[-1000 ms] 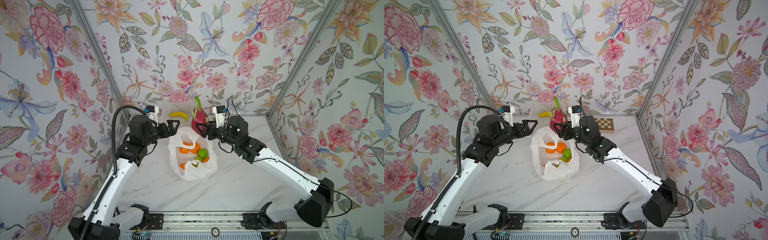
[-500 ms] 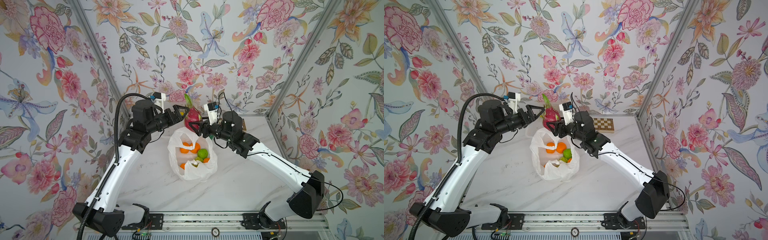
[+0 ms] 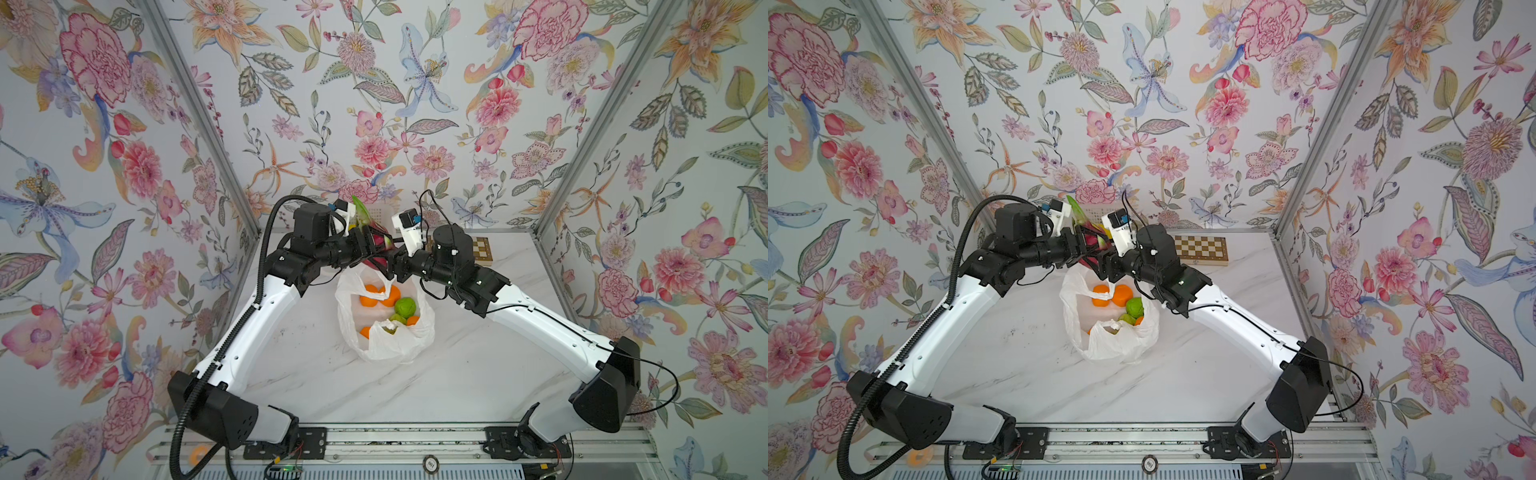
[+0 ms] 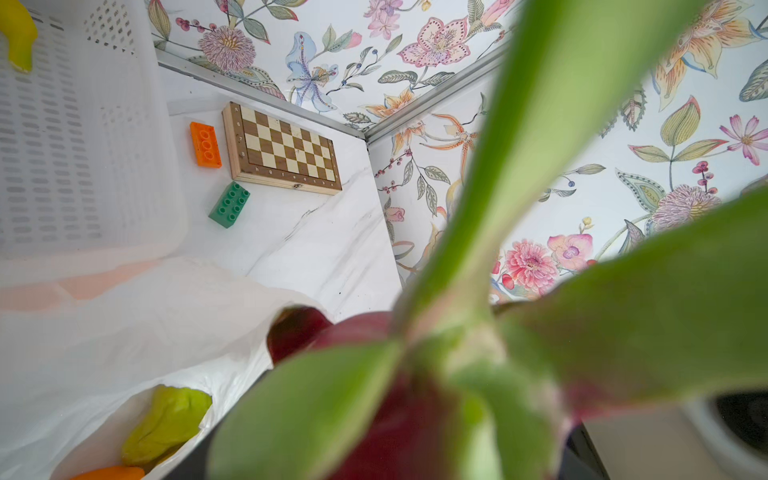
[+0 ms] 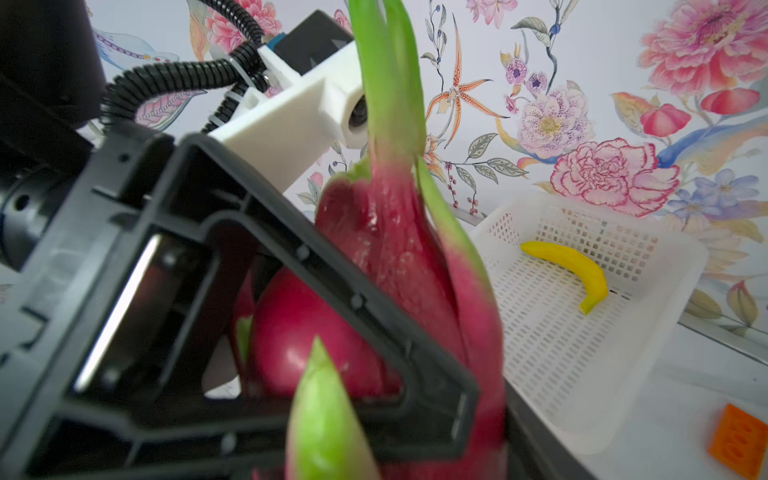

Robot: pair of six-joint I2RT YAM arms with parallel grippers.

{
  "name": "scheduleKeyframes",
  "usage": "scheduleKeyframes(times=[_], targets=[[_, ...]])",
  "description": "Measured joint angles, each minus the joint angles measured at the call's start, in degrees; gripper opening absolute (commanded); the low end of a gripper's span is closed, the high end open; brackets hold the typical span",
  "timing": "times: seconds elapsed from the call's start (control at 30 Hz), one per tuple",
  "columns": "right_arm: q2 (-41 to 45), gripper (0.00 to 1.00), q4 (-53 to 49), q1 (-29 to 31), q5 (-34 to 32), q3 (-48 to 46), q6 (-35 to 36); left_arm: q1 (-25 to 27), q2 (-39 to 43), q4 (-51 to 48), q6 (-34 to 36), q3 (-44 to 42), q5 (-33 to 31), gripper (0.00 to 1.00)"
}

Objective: Untie the knot of the plastic bag and take out the fruit
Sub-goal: 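Carry the dragon fruit with the left gripper into the white basket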

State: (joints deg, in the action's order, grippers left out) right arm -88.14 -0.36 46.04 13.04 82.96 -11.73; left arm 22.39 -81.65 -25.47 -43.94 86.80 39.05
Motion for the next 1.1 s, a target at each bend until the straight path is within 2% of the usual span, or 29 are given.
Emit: scheduleKeyframes(times=[0.07, 0.17, 0.27, 0.37, 0.63, 0.9, 1.0, 1.1], targets=[[0.0, 0.55, 0.0, 0.0, -0.2, 0.0, 0.0, 0.0, 0.0, 0.3, -0.1, -0.2, 0.0, 0.61], [0.0, 0.85, 0.0, 0.0, -0.2, 0.0, 0.2, 0.0, 0.0, 0.6, 0.1, -0.2, -0.1, 0.56], [0.1, 0.98, 0.2, 0.1, -0.5, -0.3, 0.3, -0.3, 0.0, -0.3, 1.2, 0.4, -1.1, 0.54], [1.4, 0.99, 0.4, 0.5, -1.7, -1.6, -1.0, -1.2, -0.9, -4.2, 3.5, 3.7, -3.9, 0.52], [8.0, 0.99, -1.0, 0.6, -4.5, -3.4, -3.3, -7.6, -7.6, -9.7, 10.4, 16.5, -9.9, 0.48], [10.1, 0.99, -6.6, 0.0, -6.7, -4.3, -4.6, -9.5, -28.2, -24.6, 20.5, 40.5, -22.6, 0.47], [10.3, 0.99, -7.8, -0.6, -7.1, -5.2, -5.3, -9.6, -34.6, -29.0, 22.9, 46.1, -26.3, 0.46], [10.3, 0.99, -8.8, -1.3, -7.1, -5.4, -5.9, -9.6, -38.7, -31.7, 24.0, 47.4, -29.2, 0.46]])
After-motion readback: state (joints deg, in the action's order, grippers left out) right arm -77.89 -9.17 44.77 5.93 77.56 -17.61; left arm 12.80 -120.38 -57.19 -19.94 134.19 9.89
